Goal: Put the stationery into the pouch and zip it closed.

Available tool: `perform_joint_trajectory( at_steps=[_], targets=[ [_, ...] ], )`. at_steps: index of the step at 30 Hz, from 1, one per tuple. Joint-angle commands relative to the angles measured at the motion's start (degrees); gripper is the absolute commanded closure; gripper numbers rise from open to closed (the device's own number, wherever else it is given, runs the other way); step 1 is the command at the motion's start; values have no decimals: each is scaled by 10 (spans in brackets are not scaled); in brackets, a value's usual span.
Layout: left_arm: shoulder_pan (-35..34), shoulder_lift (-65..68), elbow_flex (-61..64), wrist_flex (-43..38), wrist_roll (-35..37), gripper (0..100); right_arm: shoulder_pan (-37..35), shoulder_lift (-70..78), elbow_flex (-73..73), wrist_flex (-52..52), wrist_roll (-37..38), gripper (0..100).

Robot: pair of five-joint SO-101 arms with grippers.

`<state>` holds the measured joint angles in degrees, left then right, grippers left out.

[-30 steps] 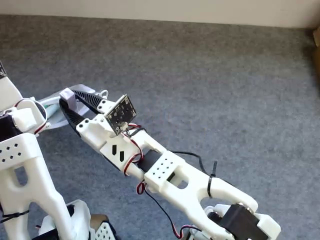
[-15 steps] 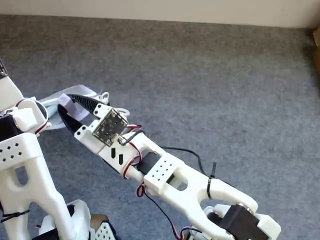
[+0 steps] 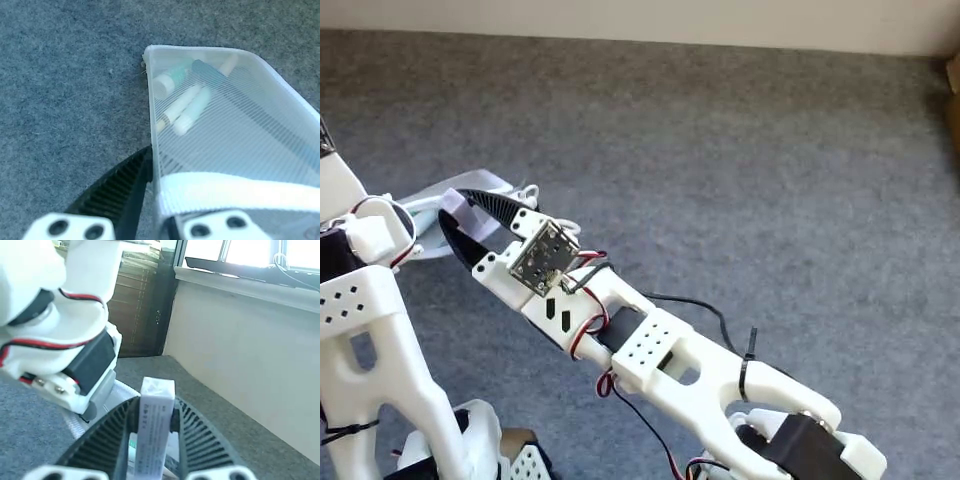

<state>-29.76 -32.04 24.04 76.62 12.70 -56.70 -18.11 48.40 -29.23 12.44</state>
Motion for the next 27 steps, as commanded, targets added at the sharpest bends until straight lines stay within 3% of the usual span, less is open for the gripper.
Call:
perform_joint_trajectory(
  at_steps=[1,9,18,27],
  targets=[
    [10,1,1,-6,-4,992,-4,-13,-3,-11,8,858],
    [10,1,1,-6,-4,992,-3,-14,-3,-13,8,857],
    [10,1,1,-6,-4,992,-3,-20,-3,-15,8,991],
    [10,1,1,-7,-4,992,10,-95,26,-10,8,995]
  ],
)
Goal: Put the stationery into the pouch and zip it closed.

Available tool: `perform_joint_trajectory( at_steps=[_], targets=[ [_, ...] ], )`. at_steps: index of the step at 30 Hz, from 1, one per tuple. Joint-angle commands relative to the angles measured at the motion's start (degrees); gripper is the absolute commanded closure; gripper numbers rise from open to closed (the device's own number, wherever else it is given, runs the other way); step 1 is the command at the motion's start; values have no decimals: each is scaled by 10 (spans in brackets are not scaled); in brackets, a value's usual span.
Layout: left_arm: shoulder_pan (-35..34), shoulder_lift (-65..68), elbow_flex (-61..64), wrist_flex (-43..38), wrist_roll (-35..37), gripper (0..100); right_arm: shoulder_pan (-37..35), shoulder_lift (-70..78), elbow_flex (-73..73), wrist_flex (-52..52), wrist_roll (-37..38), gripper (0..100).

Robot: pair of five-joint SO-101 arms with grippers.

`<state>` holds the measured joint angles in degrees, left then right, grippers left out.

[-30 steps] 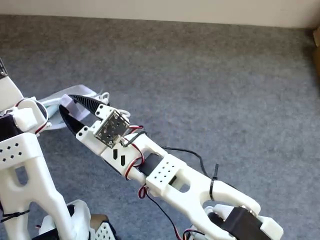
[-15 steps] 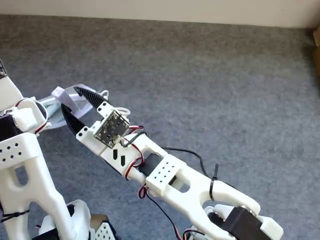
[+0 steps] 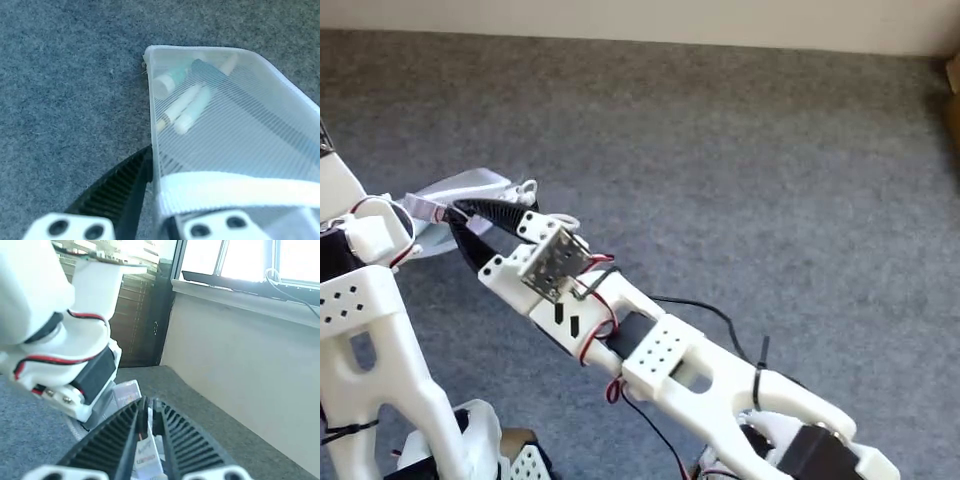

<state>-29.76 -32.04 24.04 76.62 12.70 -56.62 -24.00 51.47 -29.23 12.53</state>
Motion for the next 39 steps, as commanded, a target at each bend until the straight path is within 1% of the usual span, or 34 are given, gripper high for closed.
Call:
perform_joint_trajectory(
  at_steps=[1,20,24,28,31,39],
  targets=[
    [10,1,1,-7,-4,992,8,-34,-4,-10,7,995],
    [8,1,1,-6,-4,992,4,-23,5,-10,7,995],
    [8,1,1,-6,-4,992,-13,-18,6,-8,8,995],
    [8,0,1,-6,-4,992,-29,-22,0,79,8,995],
    [7,0,1,-6,-4,992,-32,-22,0,122,8,995],
    [7,0,1,-6,-4,992,-31,-23,0,133,8,995]
  ],
)
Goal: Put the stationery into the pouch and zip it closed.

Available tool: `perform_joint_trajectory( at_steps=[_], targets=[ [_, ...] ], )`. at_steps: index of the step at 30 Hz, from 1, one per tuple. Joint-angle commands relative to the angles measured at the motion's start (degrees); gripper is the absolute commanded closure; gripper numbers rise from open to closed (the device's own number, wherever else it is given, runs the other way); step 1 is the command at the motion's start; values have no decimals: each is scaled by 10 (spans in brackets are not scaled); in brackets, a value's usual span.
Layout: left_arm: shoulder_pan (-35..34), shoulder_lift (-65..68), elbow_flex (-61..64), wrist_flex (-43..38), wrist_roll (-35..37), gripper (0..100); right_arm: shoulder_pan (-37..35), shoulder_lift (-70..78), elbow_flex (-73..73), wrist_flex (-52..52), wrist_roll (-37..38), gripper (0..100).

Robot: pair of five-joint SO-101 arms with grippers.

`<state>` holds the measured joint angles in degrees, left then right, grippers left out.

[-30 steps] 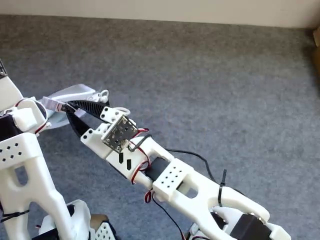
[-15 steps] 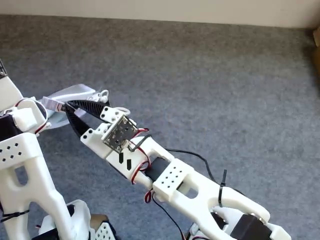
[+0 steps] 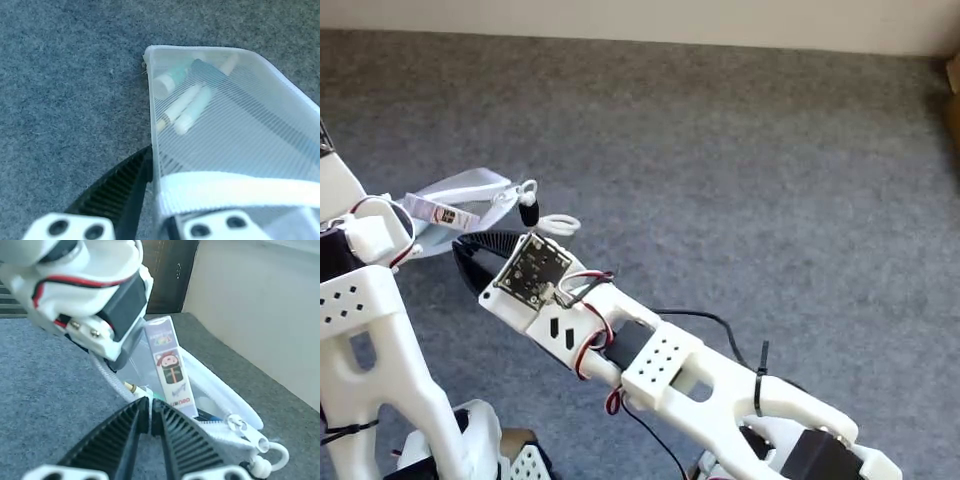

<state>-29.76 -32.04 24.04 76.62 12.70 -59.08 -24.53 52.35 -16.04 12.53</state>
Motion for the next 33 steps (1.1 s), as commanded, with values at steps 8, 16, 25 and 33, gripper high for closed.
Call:
perform_joint_trajectory(
  at_steps=[8,16,25,33],
  targets=[
    [7,0,1,-6,-4,992,14,-69,-5,3,8,995],
    [9,0,1,-6,-4,992,29,-48,-15,3,8,995],
    [9,0,1,-6,-4,992,40,123,-145,3,8,995],
    [10,0,1,-6,-4,992,62,22,-109,4,8,995]
  ],
)
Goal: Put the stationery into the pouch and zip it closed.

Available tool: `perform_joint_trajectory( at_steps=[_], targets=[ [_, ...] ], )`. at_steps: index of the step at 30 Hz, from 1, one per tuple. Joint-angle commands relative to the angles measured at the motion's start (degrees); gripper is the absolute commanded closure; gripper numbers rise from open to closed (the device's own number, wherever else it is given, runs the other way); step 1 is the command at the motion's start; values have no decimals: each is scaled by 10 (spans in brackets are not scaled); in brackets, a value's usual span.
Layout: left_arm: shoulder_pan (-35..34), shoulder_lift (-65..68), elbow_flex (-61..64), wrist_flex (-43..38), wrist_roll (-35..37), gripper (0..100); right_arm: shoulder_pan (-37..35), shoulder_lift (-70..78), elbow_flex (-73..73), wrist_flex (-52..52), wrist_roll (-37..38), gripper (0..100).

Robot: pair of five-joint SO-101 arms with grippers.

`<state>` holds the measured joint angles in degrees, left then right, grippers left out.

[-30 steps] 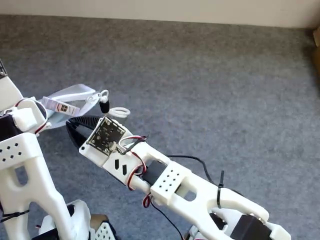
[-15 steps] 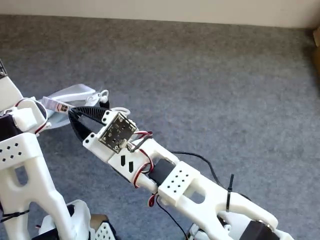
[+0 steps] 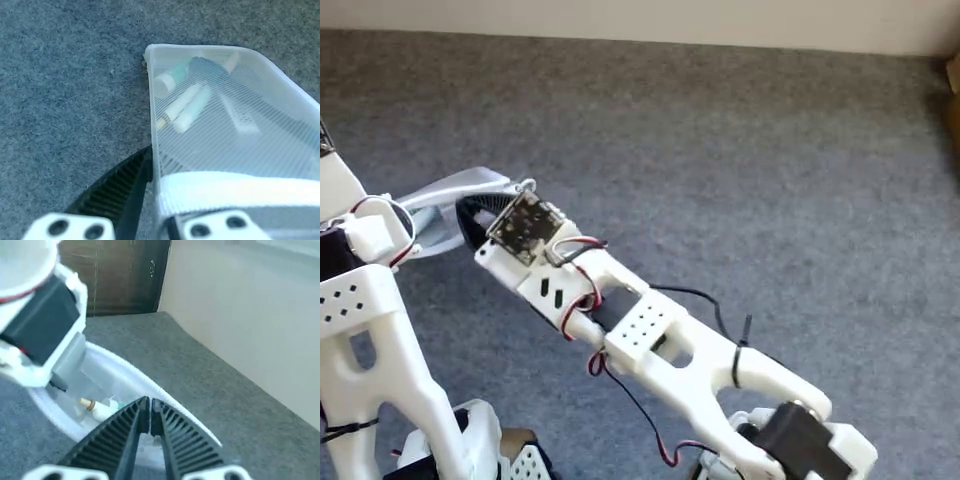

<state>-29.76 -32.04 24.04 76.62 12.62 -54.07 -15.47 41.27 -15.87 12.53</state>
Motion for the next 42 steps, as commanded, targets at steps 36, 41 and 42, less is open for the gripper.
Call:
perform_joint_trajectory(
  at_steps=[36,41,42],
  targets=[
    [10,-1,1,-6,-3,992,49,-433,91,398,4,995],
    [10,-1,1,-7,-2,992,50,-441,128,398,4,995],
    [10,-1,1,-7,-2,992,50,-440,129,398,4,995]
  ],
)
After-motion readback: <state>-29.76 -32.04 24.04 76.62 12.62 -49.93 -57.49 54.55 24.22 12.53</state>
